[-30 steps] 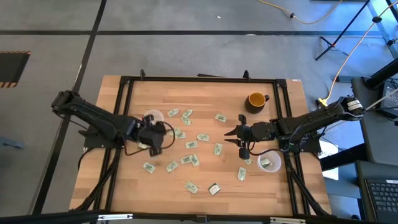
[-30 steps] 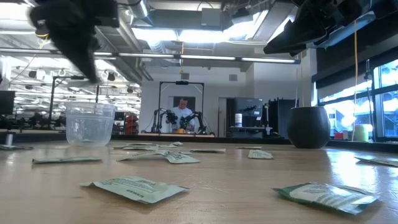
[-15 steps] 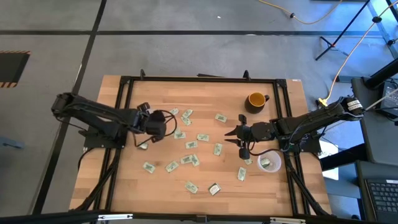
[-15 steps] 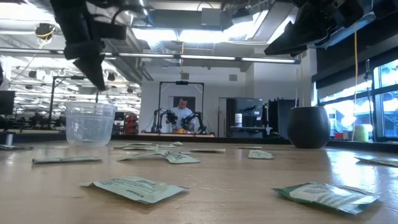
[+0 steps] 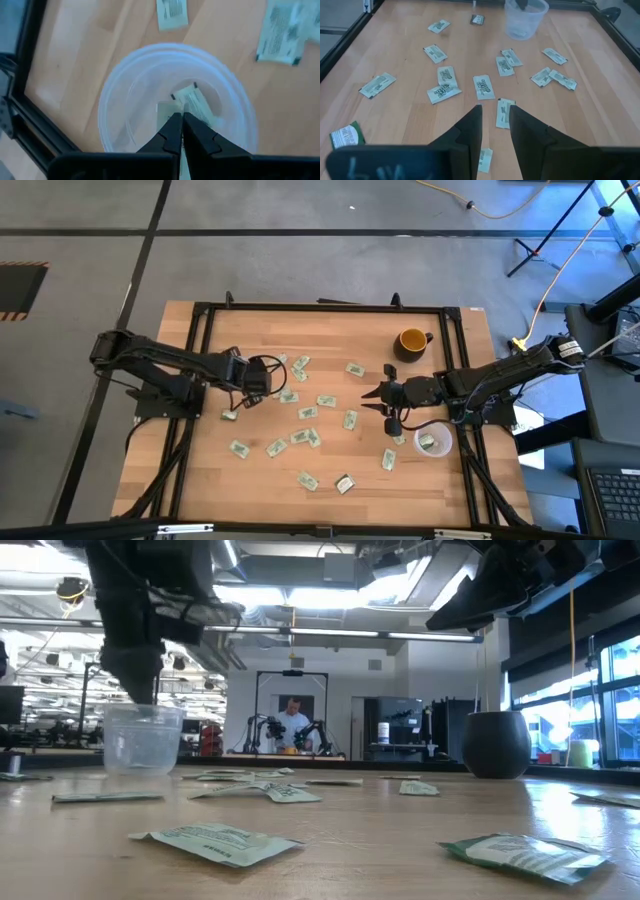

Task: Pick and place Stevia / Truvia into bins
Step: Put the white stevia packet into the left transparent container

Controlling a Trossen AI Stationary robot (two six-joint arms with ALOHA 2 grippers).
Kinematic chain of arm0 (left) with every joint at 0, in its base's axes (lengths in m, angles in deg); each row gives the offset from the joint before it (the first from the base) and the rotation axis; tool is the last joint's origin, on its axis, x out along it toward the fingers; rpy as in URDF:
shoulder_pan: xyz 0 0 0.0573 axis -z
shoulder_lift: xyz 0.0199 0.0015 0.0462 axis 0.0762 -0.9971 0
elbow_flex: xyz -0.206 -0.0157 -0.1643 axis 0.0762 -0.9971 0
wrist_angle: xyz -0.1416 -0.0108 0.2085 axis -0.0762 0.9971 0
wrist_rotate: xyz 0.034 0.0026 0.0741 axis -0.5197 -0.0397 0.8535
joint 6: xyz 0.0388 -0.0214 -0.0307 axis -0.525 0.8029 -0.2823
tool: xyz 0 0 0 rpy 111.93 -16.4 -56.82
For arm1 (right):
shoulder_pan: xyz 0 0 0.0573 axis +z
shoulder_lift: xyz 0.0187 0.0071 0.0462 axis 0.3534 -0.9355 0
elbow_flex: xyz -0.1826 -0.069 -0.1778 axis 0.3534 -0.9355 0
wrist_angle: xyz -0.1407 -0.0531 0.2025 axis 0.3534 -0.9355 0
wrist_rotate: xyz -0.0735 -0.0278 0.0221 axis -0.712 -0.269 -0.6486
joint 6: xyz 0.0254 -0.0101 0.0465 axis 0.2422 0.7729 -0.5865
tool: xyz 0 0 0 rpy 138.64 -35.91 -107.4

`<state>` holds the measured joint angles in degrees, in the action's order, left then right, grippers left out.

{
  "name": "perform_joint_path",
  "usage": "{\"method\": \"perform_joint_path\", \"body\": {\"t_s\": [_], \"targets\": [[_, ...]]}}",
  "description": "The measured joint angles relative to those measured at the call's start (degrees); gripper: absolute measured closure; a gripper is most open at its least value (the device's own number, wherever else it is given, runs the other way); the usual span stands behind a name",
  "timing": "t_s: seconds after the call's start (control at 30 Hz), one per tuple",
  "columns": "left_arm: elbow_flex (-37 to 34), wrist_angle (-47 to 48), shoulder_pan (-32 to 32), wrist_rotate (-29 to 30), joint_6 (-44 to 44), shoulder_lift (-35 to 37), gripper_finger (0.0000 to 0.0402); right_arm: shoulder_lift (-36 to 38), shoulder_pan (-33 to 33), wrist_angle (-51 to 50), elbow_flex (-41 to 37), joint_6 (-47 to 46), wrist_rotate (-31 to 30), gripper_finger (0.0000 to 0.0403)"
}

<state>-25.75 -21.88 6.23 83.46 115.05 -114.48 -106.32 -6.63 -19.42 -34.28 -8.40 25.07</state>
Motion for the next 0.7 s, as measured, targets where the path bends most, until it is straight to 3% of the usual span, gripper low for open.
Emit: {"method": "perform_joint_path", "body": {"t_s": [0.3, 0.7], "targets": [[-1.08, -0.24, -1.39, -0.26, 2.07, -0.35, 0.0389, 0.0, 0.0, 0.02, 0.0, -0.13, 0.0, 0.0302], [2.27, 0.15, -3.2, -2.56, 0.45, 1.99, 0.0333, 0.0, -0.02, 0.05, 0.0, -0.08, 0.0, 0.0302]]}}
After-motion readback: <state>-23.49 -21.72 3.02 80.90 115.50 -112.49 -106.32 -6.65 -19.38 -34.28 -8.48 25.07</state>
